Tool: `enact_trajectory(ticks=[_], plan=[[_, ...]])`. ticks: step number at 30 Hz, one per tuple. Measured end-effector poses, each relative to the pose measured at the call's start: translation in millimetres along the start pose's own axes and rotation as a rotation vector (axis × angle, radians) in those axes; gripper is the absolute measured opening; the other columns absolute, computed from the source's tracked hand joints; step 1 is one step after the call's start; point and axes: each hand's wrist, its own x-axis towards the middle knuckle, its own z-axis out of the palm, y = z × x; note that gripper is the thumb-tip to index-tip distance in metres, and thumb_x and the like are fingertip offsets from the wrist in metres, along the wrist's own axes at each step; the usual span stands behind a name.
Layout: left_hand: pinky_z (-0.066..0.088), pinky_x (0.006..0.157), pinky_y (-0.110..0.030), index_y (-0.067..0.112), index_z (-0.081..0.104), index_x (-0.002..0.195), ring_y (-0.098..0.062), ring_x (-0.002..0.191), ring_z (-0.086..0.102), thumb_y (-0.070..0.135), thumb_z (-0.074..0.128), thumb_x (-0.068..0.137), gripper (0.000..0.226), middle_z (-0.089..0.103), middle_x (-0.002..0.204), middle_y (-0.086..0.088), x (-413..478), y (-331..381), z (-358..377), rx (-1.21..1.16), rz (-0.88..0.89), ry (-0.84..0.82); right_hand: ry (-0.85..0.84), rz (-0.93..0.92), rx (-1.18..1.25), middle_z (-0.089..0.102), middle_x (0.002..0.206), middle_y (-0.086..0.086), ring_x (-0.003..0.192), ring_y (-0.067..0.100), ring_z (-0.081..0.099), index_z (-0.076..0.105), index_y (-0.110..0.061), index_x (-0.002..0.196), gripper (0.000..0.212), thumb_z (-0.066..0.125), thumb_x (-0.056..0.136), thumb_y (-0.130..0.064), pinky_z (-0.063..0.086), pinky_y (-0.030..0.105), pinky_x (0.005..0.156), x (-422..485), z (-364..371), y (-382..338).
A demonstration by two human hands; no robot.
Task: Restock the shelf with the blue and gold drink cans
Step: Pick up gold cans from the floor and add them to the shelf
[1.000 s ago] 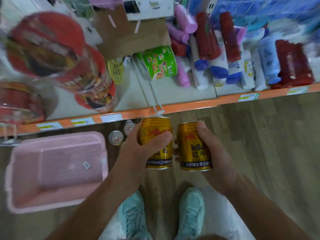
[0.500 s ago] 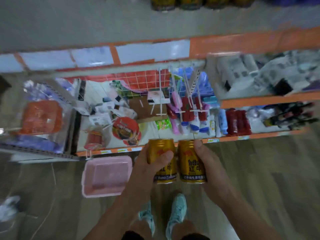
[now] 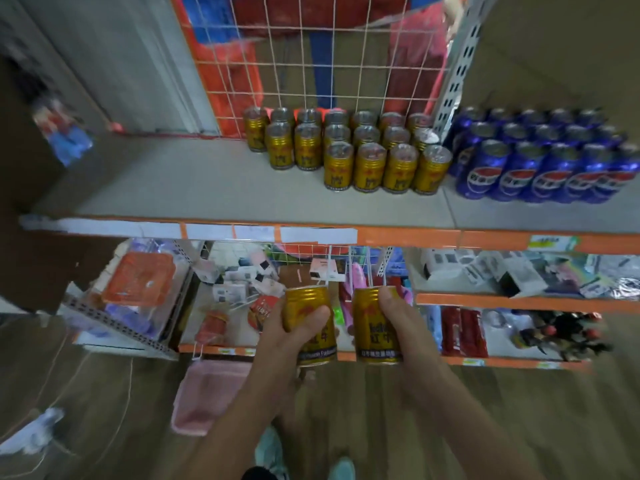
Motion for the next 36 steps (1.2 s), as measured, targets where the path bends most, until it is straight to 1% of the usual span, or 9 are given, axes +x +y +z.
enact_trajectory(ticks=[4,6,9,12,15,20,25,31,36], plan=[[0.057,0.093,-0.051,0.025,0.059,0.129,-0.031,0.108,0.071,0.036,0.082,0.075,0.059,0.071,0.12,-0.009,15.8,28.1,-2.6,0.034,0.076,-0.024,0.001,-0.06,-0.047,0.073,0.119,0.01,0.11,0.031,0.07,0.064,-0.02,0.128,0.063,0.063,0.084,-0.065,0.054,0.053,0.097,15.6,12.9,-22.7],[0.056,0.095,-0.053,0.028,0.061,0.127,-0.03,0.109,0.07,0.036,0.082,0.075,0.057,0.072,0.12,-0.007,24.6,42.0,-6.0,0.039,0.094,-0.029,0.013,-0.071,-0.085,0.073,0.118,0.009,0.107,0.03,0.071,0.061,-0.018,0.132,0.074,0.066,0.08,-0.071,0.057,0.052,0.093,26.5,21.3,-32.9],[0.056,0.094,-0.053,0.027,0.064,0.123,-0.032,0.109,0.07,0.032,0.082,0.075,0.052,0.072,0.118,-0.008,40.2,65.2,-16.5,0.028,0.126,-0.045,-0.004,-0.133,-0.09,0.075,0.114,0.007,0.101,0.027,0.074,0.062,-0.02,0.129,0.057,0.065,0.088,-0.06,0.061,0.042,0.081,39.0,40.1,-52.9],[0.058,0.09,-0.055,0.026,0.063,0.123,-0.034,0.106,0.071,0.032,0.082,0.074,0.053,0.072,0.116,-0.011,54.4,90.9,-30.8,0.039,0.148,-0.082,0.011,-0.179,-0.112,0.073,0.118,0.005,0.105,0.026,0.072,0.063,-0.023,0.128,0.051,0.065,0.088,-0.055,0.059,0.049,0.088,53.7,61.8,-72.0],[0.061,0.081,-0.05,0.028,0.062,0.122,-0.031,0.1,0.073,0.035,0.083,0.073,0.054,0.072,0.114,-0.01,72.6,113.5,-48.1,0.067,0.174,-0.114,0.06,-0.192,-0.112,0.071,0.118,0.011,0.103,0.031,0.072,0.066,-0.029,0.119,0.053,0.073,0.079,-0.063,0.061,0.053,0.084,69.6,83.5,-84.5],[0.059,0.083,-0.058,0.033,0.063,0.119,-0.033,0.101,0.071,0.045,0.088,0.062,0.063,0.071,0.111,-0.007,105.1,135.3,-73.8,0.1,0.191,-0.123,0.106,-0.222,-0.12,0.073,0.11,0.01,0.097,0.03,0.074,0.065,-0.031,0.11,0.036,0.068,0.081,-0.053,0.063,0.043,0.074,91.1,109.6,-93.0],[0.059,0.085,-0.059,0.034,0.062,0.12,-0.032,0.102,0.071,0.046,0.087,0.063,0.063,0.07,0.112,-0.005,130.7,142.1,-87.2,0.158,0.188,-0.139,0.156,-0.201,-0.136,0.072,0.113,0.009,0.098,0.028,0.073,0.062,-0.026,0.121,0.051,0.067,0.08,-0.057,0.063,0.044,0.078,115.4,121.9,-88.9],[0.062,0.083,-0.043,0.033,0.061,0.122,-0.02,0.101,0.071,0.033,0.088,0.069,0.06,0.071,0.113,0.002,165.3,141.5,-88.3,0.182,0.182,-0.116,0.148,-0.182,-0.164,0.071,0.112,0.006,0.094,0.02,0.074,0.06,-0.024,0.12,0.05,0.07,0.078,-0.051,0.059,0.027,0.063,146.4,123.2,-87.2],[0.058,0.08,-0.025,0.027,0.059,0.126,-0.004,0.096,0.07,0.016,0.085,0.077,0.057,0.071,0.113,0.007,199.9,141.8,-80.1,0.264,0.196,-0.086,0.114,-0.195,-0.26,0.07,0.116,-0.001,0.103,0.016,0.071,0.058,-0.027,0.126,0.063,0.082,0.072,-0.049,0.06,0.036,0.083,181.9,115.8,-94.9]])
